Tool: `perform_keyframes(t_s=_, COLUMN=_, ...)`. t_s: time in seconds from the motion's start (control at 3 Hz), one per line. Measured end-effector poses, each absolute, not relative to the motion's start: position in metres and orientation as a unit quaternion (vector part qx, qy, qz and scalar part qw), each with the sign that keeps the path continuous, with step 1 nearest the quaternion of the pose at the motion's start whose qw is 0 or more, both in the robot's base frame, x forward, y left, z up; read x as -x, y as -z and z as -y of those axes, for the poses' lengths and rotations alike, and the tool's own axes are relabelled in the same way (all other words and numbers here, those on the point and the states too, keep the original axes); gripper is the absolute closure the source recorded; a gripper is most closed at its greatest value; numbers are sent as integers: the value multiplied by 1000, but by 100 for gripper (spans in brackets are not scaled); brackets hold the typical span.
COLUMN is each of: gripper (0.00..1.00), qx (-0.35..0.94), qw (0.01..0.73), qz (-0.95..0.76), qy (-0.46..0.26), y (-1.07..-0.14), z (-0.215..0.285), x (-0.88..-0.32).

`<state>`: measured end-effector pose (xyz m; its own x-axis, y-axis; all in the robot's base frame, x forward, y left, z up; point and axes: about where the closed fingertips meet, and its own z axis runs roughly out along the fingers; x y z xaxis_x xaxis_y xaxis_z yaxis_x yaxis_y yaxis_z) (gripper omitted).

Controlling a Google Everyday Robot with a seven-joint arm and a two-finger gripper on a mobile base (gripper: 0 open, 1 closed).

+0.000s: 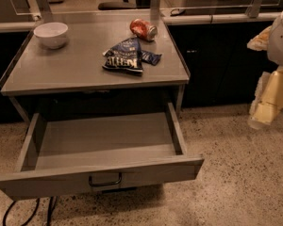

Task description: Place blue chip bag into top drawer

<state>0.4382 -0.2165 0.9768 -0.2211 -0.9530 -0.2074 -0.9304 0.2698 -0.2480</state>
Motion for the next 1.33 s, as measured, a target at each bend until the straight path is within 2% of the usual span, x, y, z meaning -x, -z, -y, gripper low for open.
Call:
perform_keyframes(t_s=0.33, gripper=0, qx=603, qw=160, qz=-781, qy=35, y=-977, z=216, x=-438)
perform_keyframes(t_s=0.67, gripper=0, qx=630, qw=146, qz=-762, qy=26, y=-951, z=203, x=-465)
perform_keyframes(t_s=1.0, gripper=0, qx=692, qw=154, qz=-705, qy=23, y=-925, z=156, x=-512)
perform_keyframes(t_s=1.33, gripper=0, qx=735, qw=205, qz=-645, qy=44, y=-940, z=98, x=-564)
